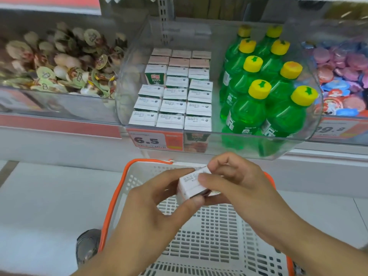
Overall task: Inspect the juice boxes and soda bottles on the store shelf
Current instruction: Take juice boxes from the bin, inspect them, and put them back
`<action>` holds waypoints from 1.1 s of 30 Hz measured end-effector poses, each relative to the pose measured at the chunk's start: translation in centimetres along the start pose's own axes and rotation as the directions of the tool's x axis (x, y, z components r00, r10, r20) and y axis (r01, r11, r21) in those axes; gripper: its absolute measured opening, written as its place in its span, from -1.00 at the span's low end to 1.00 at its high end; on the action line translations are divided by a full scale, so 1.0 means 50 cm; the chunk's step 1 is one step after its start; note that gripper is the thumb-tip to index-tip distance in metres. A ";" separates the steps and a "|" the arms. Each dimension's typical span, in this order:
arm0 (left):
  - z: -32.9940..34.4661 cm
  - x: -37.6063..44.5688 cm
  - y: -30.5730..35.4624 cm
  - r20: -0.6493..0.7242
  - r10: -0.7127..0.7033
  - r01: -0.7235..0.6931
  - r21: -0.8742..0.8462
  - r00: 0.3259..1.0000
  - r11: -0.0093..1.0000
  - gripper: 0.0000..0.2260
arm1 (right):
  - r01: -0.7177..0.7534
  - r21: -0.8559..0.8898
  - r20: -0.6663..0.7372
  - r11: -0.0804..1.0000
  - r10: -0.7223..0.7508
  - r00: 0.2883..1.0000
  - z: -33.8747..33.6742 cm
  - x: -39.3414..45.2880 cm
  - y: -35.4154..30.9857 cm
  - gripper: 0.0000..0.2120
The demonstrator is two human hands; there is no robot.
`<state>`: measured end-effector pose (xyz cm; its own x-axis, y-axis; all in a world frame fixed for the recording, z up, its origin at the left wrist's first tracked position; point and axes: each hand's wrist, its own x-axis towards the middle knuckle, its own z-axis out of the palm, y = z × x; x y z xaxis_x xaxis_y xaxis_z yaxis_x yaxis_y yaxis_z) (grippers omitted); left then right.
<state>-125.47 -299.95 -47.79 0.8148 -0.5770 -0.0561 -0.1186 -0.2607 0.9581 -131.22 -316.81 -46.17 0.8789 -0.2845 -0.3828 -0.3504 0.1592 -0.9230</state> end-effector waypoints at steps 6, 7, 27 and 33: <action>0.002 0.009 0.001 0.012 0.062 -0.064 0.164 0.998 0.984 -0.62 | -0.005 0.145 -0.070 0.989 0.015 0.997 -0.014 -0.013 -0.006 -0.94; 0.003 0.012 0.000 0.017 0.073 -0.075 0.182 0.997 0.980 -0.60 | -0.003 0.150 -0.075 0.989 0.014 0.997 -0.016 -0.013 -0.004 -0.96; 0.051 0.026 0.000 0.016 0.096 -0.091 -0.188 0.995 0.978 -0.62 | 0.099 -0.028 0.023 0.995 -0.098 0.995 -0.088 -0.036 -0.001 -0.72; 0.053 0.030 0.004 0.006 0.034 -0.033 -0.171 0.999 0.985 -0.64 | 0.099 -0.143 0.081 0.985 -0.088 0.993 -0.092 -0.035 -0.004 -0.57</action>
<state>-125.80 -302.92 -48.43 0.8070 -0.5900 -0.0248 -0.0463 -0.1051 0.9934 -134.19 -320.70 -45.50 0.9297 -0.2199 -0.2954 -0.3041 -0.0063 -0.9526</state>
